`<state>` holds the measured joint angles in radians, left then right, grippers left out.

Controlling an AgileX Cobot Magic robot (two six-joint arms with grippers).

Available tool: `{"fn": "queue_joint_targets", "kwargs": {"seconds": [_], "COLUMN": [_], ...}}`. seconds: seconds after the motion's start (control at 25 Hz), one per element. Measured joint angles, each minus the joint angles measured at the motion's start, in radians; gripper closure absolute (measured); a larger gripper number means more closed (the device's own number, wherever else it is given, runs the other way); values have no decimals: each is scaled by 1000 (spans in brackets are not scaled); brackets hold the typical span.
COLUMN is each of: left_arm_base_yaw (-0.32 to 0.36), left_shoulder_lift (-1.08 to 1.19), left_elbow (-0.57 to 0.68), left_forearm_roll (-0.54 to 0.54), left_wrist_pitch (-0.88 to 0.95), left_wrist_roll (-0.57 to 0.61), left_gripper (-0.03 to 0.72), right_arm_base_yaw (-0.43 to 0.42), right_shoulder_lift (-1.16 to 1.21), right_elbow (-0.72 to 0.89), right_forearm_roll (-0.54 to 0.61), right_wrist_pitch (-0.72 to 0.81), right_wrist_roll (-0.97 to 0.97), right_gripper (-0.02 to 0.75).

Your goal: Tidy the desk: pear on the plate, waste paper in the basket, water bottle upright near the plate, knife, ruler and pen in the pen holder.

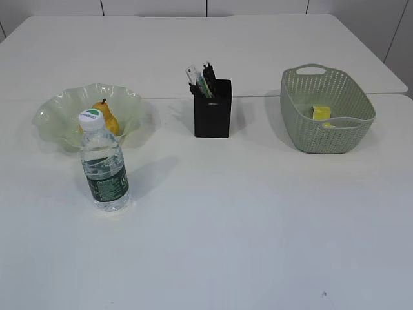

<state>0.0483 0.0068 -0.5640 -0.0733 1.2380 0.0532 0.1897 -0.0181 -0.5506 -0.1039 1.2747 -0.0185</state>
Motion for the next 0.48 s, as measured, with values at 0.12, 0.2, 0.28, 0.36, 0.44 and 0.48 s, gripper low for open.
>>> {"fn": "queue_joint_targets", "kwargs": {"seconds": [0.12,0.2,0.28,0.36,0.44,0.48], "left_arm_base_yaw": [0,0,0,0,0,0], "left_shoulder_lift": [0,0,0,0,0,0], "left_elbow": [7,16,33,43,44,44], "left_forearm_roll": [0,0,-6,-12,-15,-15], "left_wrist_pitch": [-41,-69,-96,-116,-124,-127], "left_wrist_roll": [0,0,0,0,0,0], "left_gripper": [231,219,214,213,212,212], "right_arm_base_yaw": [0,0,0,0,0,0], "right_shoulder_lift": [0,0,0,0,0,0], "right_elbow": [9,14,34,46,48,48], "right_forearm_roll": [-3,-4,-4,-4,-4,-4], "right_wrist_pitch": [-28,-61,-93,-109,-113,-115], "right_wrist_roll": [-2,-4,-4,-4,-4,-4], "right_gripper": [391,391,391,391,391,391]}}
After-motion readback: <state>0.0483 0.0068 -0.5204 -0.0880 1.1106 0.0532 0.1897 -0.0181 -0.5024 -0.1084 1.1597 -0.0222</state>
